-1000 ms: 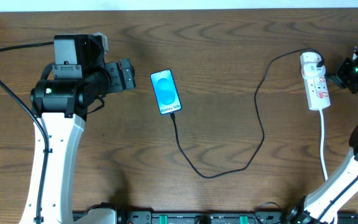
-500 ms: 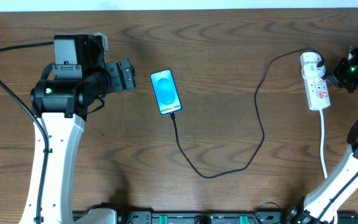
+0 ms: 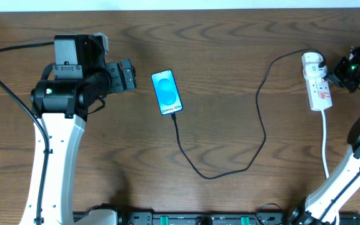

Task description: Plug charger to phone and switch on socket

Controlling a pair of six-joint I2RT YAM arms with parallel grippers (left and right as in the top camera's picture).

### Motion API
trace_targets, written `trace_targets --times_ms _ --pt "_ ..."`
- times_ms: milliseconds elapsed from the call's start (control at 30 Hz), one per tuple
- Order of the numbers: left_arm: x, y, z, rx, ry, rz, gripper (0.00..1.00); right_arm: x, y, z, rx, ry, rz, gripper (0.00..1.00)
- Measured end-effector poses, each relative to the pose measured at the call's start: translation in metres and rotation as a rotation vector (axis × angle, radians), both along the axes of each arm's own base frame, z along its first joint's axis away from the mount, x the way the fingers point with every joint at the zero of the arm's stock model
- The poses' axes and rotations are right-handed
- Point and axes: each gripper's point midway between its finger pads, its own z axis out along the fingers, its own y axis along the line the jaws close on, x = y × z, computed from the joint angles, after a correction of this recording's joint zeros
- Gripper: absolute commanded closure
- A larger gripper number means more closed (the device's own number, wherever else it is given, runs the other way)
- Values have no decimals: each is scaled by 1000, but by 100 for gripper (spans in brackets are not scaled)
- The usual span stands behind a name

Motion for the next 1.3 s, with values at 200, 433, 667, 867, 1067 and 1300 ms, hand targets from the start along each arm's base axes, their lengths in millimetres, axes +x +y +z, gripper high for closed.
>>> trace_targets --times_ms 200,433,667,867,1067,1300 --pt "0 0 0 0 0 0 2 -1 0 0 14 16 -31 99" --pt "0 0 0 0 0 0 2 -1 2 0 9 33 -48 99" --pt "0 0 0 0 0 0 2 -3 3 1 12 51 -59 99" --pt "0 0 0 0 0 0 2 -10 10 1 27 82 -58 99" --pt "0 0 0 0 0 0 2 -8 8 1 21 78 -63 99" --pt "0 0 0 0 0 0 2 -5 3 4 28 59 -85 99"
